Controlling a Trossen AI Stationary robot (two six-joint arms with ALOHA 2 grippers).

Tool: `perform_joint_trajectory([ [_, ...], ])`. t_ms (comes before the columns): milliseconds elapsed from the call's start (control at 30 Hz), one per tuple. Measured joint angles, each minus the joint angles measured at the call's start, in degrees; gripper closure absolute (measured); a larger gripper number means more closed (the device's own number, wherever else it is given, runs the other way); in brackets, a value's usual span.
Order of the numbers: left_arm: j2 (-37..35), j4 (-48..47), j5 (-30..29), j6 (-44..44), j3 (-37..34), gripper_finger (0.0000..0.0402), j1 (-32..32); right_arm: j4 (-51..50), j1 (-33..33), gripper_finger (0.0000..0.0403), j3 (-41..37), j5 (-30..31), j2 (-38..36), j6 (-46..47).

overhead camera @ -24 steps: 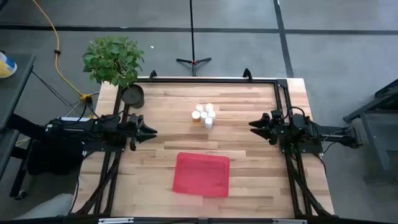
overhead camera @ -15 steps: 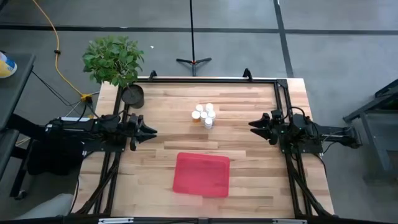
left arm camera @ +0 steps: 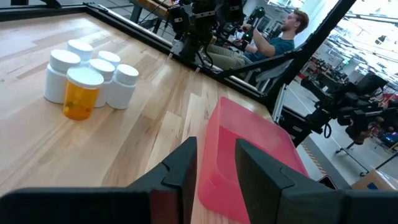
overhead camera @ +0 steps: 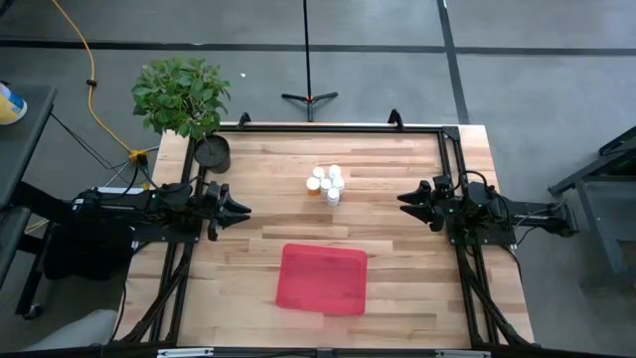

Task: Pick and place pill bottles into a basket
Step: Put the white pill bottle into the red bin

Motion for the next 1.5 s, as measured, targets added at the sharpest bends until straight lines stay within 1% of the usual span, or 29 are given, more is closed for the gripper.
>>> perform_joint_trajectory([
  [200, 0.0, 0.0, 0.0, -0.1, 0.0, 0.0257, 0.0, -5.7, 0.0, 0.0147, 3.8, 1.2, 0.0, -2.3],
  [300, 0.0, 0.0, 0.0, -0.1, 0.0, 0.0257, 0.0, -11.3, 0.0, 0.0147, 7.1, 2.7, 0.0, -3.5],
  [467, 0.0, 0.0, 0.0, -0.1, 0.0, 0.0257, 0.0, -20.3, 0.0, 0.0147, 13.3, 8.4, 0.0, -3.9],
  [600, 0.0, 0.0, -0.1, -0.1, 0.0, 0.0257, 0.0, -21.3, 0.0, 0.0147, 18.3, 12.5, 0.5, -4.8],
  [733, 0.0, 0.0, -0.1, -0.2, 0.0, 0.0257, 0.0, -22.3, 0.0, 0.0147, 24.2, 16.5, 3.8, -8.5],
  [900, 0.0, 0.0, -0.1, -0.3, 0.0, 0.0257, 0.0, -24.3, 0.0, 0.0147, 33.0, 20.4, 12.3, -16.0],
  [1033, 0.0, 0.0, -0.1, -0.3, 0.0, 0.0257, 0.0, -28.7, 0.0, 0.0147, 41.1, 21.9, 21.9, -20.7],
  [1133, 0.0, 0.0, -0.1, -0.3, 0.0, 0.0257, 0.0, -34.2, 0.0, 0.0147, 47.7, 22.1, 29.7, -22.8],
  [1233, 0.0, 0.0, -0.1, -0.3, 0.0, 0.0257, 0.0, -41.0, -0.1, 0.0147, 54.7, 20.1, 37.4, -23.0],
  [1367, 0.0, 0.0, -0.1, -0.3, 0.0, 0.0257, 0.0, -49.3, -1.4, 0.0147, 64.5, 14.7, 47.5, -22.9],
  [1500, 0.0, 0.0, -0.1, -0.3, 0.0, 0.0257, 0.0, -55.5, -3.7, 0.0147, 73.7, 10.6, 56.6, -23.0],
])
